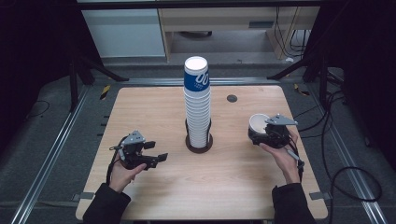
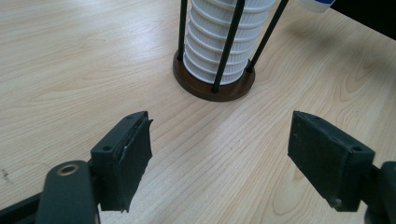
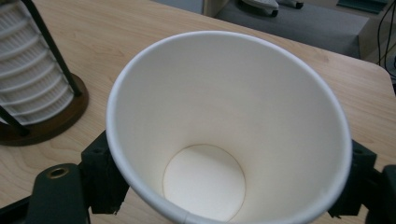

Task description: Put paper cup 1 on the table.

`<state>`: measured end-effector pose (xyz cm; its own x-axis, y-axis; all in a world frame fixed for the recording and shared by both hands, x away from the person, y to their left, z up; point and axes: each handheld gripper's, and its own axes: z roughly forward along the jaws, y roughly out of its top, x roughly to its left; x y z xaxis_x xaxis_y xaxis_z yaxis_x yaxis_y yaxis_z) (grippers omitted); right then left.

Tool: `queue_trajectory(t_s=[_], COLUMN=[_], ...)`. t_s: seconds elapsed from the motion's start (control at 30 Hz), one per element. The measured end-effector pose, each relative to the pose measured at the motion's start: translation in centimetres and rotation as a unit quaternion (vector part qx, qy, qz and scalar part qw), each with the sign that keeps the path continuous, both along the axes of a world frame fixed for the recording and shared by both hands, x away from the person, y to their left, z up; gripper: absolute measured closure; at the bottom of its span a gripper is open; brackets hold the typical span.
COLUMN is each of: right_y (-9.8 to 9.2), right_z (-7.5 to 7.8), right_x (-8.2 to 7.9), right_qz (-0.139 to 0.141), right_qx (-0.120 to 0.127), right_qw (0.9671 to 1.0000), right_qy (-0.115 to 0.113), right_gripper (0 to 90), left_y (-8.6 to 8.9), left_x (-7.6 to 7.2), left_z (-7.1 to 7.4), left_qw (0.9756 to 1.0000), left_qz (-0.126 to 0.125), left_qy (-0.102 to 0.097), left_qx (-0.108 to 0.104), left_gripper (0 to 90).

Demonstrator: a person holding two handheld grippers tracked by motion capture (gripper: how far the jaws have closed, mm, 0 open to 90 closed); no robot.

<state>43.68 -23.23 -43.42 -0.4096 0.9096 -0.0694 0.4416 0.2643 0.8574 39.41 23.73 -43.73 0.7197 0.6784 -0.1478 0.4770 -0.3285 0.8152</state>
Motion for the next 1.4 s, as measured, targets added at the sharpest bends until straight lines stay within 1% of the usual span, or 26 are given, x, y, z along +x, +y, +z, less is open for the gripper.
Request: queue_trajectory(t_s=[0.07, 0.13, 0.17, 0.2, 0.23, 0.33, 0.37, 0.43, 0.47, 0.5, 0.53, 0.6, 0.77, 0.8, 0.87, 0.9, 0.97, 1.03, 1.1, 1.13, 1.17, 1.2, 1.27, 1.3, 1.4], right_y=[-0.4, -0.8, -1.0, -1.1, -1.1, -1.3, -1.3, -1.3, -1.3, -1.3, -1.4, -1.6, -1.4, -1.4, -1.3, -1.3, -1.2, -1.2, -1.3, -1.3, -1.4, -1.4, -1.4, -1.4, -1.3], right_z=[-0.4, -0.9, -1.1, -1.3, -1.3, -2.1, -2.2, -2.3, -2.6, -2.6, -2.8, -2.9, -3.3, -3.4, -3.5, -3.5, -3.5, -3.1, -2.6, -2.6, -2.1, -2.1, -1.5, -1.0, -0.1], right_x=[0.2, 0.4, 0.5, 0.6, 0.6, 0.9, 1.0, 1.0, 1.0, 1.0, 1.0, 1.0, 1.1, 1.1, 1.2, 1.2, 1.2, 1.1, 0.9, 0.9, 0.7, 0.7, 0.6, 0.4, 0.0], right_qz=[-0.004, -0.009, -0.011, -0.015, -0.015, -0.016, -0.015, -0.014, -0.013, -0.013, -0.015, -0.016, -0.012, -0.011, -0.007, -0.005, -0.005, -0.003, -0.001, -0.001, -0.003, -0.003, -0.006, -0.005, -0.007], right_qx=[0.004, 0.002, 0.002, -0.003, -0.003, -0.025, -0.025, -0.027, -0.027, -0.027, -0.026, -0.035, -0.032, -0.033, -0.037, -0.034, -0.032, -0.025, -0.014, -0.014, -0.008, -0.008, -0.004, 0.0, 0.008], right_qw=[1.0, 0.9999, 0.9997, 0.9995, 0.9995, 0.9984, 0.9983, 0.9982, 0.9985, 0.9985, 0.9984, 0.9981, 0.9978, 0.9975, 0.9974, 0.9974, 0.9976, 0.9987, 0.9993, 0.9993, 0.9997, 0.9997, 0.9998, 1.0, 0.9999], right_qy=[0.006, 0.012, 0.019, 0.027, 0.027, 0.047, 0.051, 0.053, 0.046, 0.046, 0.047, 0.048, 0.057, 0.061, 0.062, 0.064, 0.06, 0.044, 0.036, 0.036, 0.024, 0.024, 0.017, 0.009, -0.008], right_gripper=[19.5, 19.4, 19.3, 19.3, 19.3, 19.1, 19.0, 19.0, 19.0, 19.0, 18.8, 18.7, 17.7, 16.9, 15.4, 10.1, 9.1, 7.4, 7.2, 7.2, 7.1, 7.1, 7.1, 7.1, 7.6], left_y=[0.0, 0.0, 0.0, 0.0, 0.0, 0.1, 0.1, 0.1, 0.0, 0.0, -0.1, -0.1, -0.1, -0.1, -0.1, -0.1, -0.1, -0.1, -0.1, -0.1, 0.0, 0.0, 0.0, 0.0, 0.0], left_x=[0.0, 0.1, 0.1, 0.1, 0.1, 0.1, 0.1, 0.1, 0.2, 0.2, 0.1, 0.2, 0.2, 0.2, 0.2, 0.2, 0.2, 0.2, 0.2, 0.2, 0.2, 0.2, 0.2, 0.2, 0.2], left_z=[0.0, -0.1, -0.2, -0.2, -0.2, -0.3, -0.3, -0.3, -0.4, -0.4, -0.4, -0.5, -0.6, -0.6, -0.6, -0.6, -0.6, -0.6, -0.6, -0.6, -0.6, -0.6, -0.5, -0.5, -0.5], left_qw=[1.0, 1.0, 1.0, 1.0, 1.0, 1.0, 0.9999, 0.9999, 0.9999, 0.9999, 0.9999, 0.9999, 0.9999, 0.9999, 0.9999, 0.9998, 0.9998, 0.9998, 0.9999, 0.9999, 0.9999, 0.9999, 0.9999, 0.9999, 0.9999], left_qz=[0.001, 0.003, 0.003, 0.004, 0.004, 0.006, 0.006, 0.006, 0.004, 0.004, 0.004, 0.002, 0.002, 0.002, 0.003, 0.001, 0.002, 0.002, 0.003, 0.003, 0.003, 0.003, 0.004, 0.004, 0.005], left_qy=[0.001, 0.003, 0.004, 0.005, 0.005, 0.007, 0.007, 0.006, 0.007, 0.007, 0.007, 0.008, 0.01, 0.01, 0.01, 0.011, 0.01, 0.01, 0.009, 0.009, 0.009, 0.009, 0.009, 0.009, 0.009], left_qx=[0.002, 0.003, 0.004, 0.004, 0.004, 0.004, 0.005, 0.006, 0.009, 0.009, 0.012, 0.014, 0.013, 0.013, 0.014, 0.015, 0.015, 0.015, 0.014, 0.014, 0.013, 0.013, 0.013, 0.013, 0.012], left_gripper=[21.0, 21.0, 21.0, 21.0, 21.0, 21.0, 21.0, 21.0, 21.0, 20.9, 20.9, 20.8, 20.7, 20.6, 20.5, 20.4, 20.3, 20.2, 20.2, 20.1, 20.1, 20.1, 20.0, 19.9, 19.8])
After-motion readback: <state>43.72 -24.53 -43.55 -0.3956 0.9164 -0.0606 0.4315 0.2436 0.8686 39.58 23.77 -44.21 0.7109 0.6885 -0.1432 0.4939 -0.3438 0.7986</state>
